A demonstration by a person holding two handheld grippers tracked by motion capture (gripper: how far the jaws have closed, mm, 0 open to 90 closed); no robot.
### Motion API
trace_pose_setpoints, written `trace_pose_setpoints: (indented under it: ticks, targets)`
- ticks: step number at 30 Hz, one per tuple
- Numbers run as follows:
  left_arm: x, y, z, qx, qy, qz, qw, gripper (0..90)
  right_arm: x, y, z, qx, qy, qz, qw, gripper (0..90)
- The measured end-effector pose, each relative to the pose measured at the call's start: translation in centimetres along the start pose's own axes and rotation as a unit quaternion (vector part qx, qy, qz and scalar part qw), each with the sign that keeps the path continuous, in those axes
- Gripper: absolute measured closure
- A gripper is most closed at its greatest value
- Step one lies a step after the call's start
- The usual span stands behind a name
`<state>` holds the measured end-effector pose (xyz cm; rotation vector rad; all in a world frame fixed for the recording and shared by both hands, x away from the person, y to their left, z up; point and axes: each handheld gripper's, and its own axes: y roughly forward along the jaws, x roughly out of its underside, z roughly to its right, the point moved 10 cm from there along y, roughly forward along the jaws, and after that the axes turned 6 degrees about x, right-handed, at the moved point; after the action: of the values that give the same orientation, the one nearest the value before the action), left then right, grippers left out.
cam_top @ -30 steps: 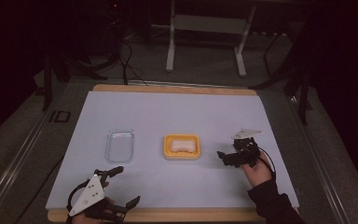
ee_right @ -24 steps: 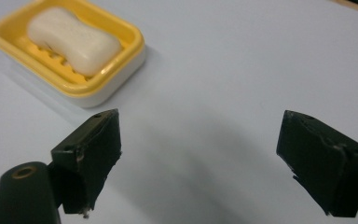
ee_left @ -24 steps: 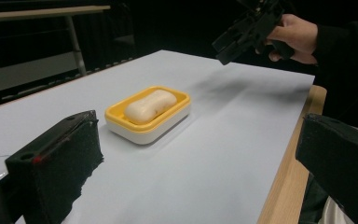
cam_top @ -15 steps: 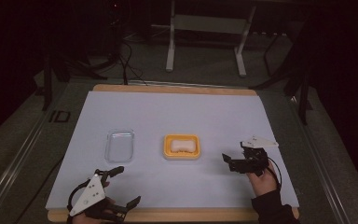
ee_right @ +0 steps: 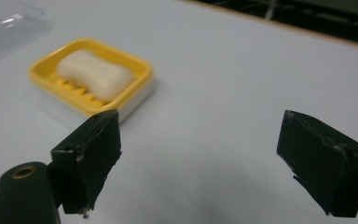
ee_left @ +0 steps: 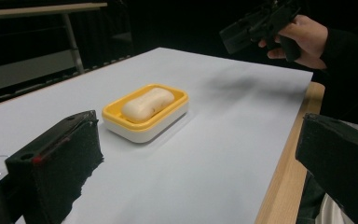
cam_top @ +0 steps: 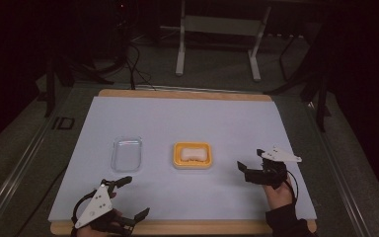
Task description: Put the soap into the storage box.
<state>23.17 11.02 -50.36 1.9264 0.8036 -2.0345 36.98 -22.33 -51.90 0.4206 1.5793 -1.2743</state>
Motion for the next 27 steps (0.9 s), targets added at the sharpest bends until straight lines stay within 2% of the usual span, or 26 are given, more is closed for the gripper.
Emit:
trace_pose_setpoints:
  ticks: [3, 4, 5, 6, 8, 10, 15, 27]
  targets:
    - [0.0, 0.0, 0.0, 0.001, 0.000, 0.000, 1.0000, 0.4, -0.1, -0.1, 0.6, 0.001, 0.019, 0.006, 0.9998, 13.4]
    - [0.0, 0.0, 0.0, 0.001, 0.000, 0.000, 1.0000, 0.4, 0.0, -0.1, 1.0, 0.011, 0.026, 0.004, 0.9996, 13.7]
    - [0.0, 0.0, 0.0, 0.001, 0.000, 0.000, 1.0000, 0.4, 0.0, -0.1, 1.2, 0.011, 0.030, 0.003, 0.9995, 13.7]
    - [0.0, 0.0, 0.0, 0.001, 0.000, 0.000, 1.0000, 0.4, 0.1, -0.1, 1.3, 0.006, 0.034, 0.000, 0.9994, 13.7]
    - [-0.1, 0.0, 0.0, 0.001, 0.000, 0.001, 1.0000, 0.4, 0.4, 0.1, 1.7, 0.016, 0.037, -0.008, 0.9991, 13.9]
    - [-0.1, 0.0, 0.0, 0.001, 0.000, 0.001, 1.0000, 0.4, 0.6, 0.2, 1.7, 0.011, 0.040, -0.010, 0.9991, 13.9]
    - [-0.1, 0.0, 0.0, 0.000, -0.001, 0.001, 1.0000, 0.4, 0.6, 0.3, 1.1, -0.003, 0.031, -0.011, 0.9995, 13.8]
    - [0.0, 0.1, -0.1, -0.001, -0.005, -0.002, 1.0000, 0.4, 0.6, 0.3, 0.4, -0.006, 0.006, -0.011, 0.9999, 13.8]
